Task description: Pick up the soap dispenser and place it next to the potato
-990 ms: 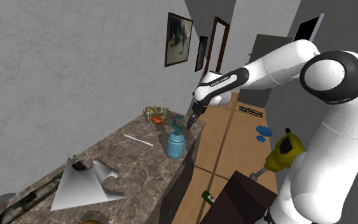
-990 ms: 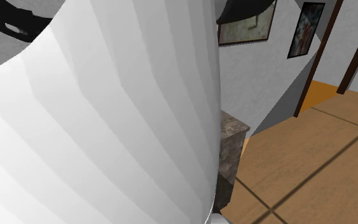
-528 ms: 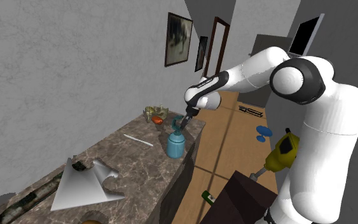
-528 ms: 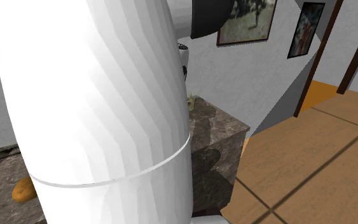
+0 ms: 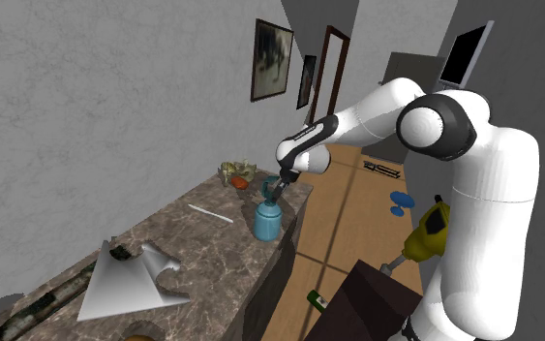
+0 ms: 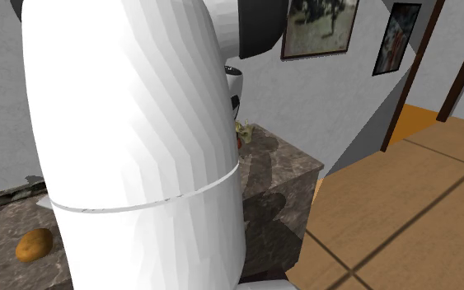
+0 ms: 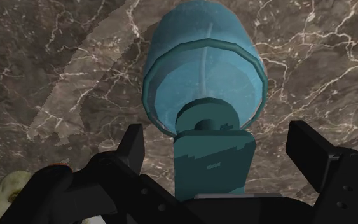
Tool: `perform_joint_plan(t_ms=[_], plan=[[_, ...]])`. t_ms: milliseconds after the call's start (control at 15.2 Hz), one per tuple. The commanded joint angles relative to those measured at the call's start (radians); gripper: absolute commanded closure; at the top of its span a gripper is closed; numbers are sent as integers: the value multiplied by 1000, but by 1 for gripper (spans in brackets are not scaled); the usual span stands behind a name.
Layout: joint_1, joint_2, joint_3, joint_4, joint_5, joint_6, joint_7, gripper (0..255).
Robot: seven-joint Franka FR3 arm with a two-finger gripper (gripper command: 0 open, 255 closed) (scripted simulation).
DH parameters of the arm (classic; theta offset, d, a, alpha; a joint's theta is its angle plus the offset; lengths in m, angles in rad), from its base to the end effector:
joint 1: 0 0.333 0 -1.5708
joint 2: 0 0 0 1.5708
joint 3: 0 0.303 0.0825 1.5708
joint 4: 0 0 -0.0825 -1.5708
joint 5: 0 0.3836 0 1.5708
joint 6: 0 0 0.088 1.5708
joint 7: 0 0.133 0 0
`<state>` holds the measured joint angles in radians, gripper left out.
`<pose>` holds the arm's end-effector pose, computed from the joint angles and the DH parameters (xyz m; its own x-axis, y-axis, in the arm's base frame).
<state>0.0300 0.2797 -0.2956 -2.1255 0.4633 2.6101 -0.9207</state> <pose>0.5736 -0.1588 0.2671 0.9125 0.2835 0.2949 0.2949 -0.9555 0.0062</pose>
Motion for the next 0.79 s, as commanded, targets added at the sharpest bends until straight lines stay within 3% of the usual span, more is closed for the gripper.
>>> perform_joint_plan(t_ms=[0, 198, 264, 726], plan=[[0, 1, 0, 1, 1, 0, -1, 0], [0, 1, 0, 1, 1, 0, 0, 0], [0, 1, 0, 1, 1, 0, 0, 255], [0, 1, 0, 1, 1, 0, -1, 255]])
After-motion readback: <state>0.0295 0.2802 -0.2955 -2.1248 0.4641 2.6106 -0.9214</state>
